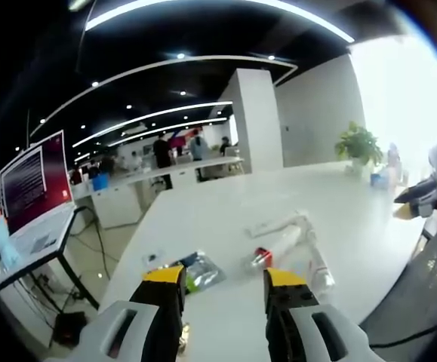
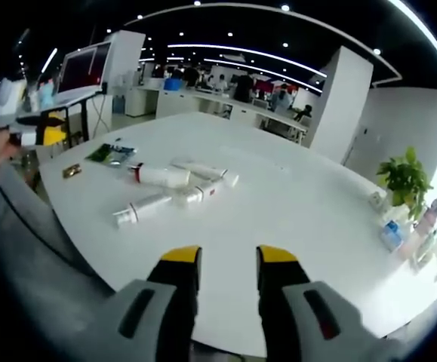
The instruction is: Arrange the skincare products in the storage area until every visible bottle or jar stands upright without overlapping.
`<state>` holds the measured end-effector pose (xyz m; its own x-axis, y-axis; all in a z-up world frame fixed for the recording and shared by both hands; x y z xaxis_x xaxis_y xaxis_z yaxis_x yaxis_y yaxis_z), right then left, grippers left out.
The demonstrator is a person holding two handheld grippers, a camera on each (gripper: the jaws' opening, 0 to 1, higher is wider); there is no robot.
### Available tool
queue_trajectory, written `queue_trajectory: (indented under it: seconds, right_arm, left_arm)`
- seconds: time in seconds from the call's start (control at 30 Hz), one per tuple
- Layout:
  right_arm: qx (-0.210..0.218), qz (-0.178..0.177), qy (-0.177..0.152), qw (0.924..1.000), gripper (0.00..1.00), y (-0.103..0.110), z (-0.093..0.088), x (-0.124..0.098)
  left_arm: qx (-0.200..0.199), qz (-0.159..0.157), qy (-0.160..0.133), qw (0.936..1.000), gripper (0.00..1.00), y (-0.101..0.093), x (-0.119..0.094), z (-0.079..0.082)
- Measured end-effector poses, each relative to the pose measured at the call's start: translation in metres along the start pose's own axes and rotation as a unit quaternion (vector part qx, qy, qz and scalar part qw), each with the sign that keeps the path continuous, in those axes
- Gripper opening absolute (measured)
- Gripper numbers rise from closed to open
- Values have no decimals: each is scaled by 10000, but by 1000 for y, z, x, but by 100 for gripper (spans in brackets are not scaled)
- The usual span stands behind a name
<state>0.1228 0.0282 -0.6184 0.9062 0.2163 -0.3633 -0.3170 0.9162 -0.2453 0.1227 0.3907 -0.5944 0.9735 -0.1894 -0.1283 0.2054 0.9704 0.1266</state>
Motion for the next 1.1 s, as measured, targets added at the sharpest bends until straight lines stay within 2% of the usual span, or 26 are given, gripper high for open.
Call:
queue_trajectory:
  seconds: [0.77,0.9,1.0,1.1]
  right_arm:
    - [-8,-21,42,10000,30,-1,-1,1]
    - [231,-35,-206,9995,30,-3,6,1]
    - [248,-28,-27,9997,31,-3,1,4]
    - [63,-58,217,9997,31,-2,-5,6]
  left_arm:
    - [76,-42,13,10000,43,-2,1,0]
    - [104,-90,-6,9999,43,-2,2,1]
    - [129,-117,9,9998,43,-3,2,0]
    - [102,-163,-36,9998,43,-3,1,0]
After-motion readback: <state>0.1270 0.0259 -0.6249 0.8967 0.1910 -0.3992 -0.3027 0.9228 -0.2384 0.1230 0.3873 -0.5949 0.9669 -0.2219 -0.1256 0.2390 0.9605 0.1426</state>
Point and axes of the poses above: the point that each gripper's makers call its tool centre point, and the gripper's own axes: x roughly forward along the fingers, y roughly to its left, z roughly out of its top, the point moved 4 cm from there along -x, roughly backward along the fingers, and after that the axes turned 10 degrees about -y, right-handed, at the moved point
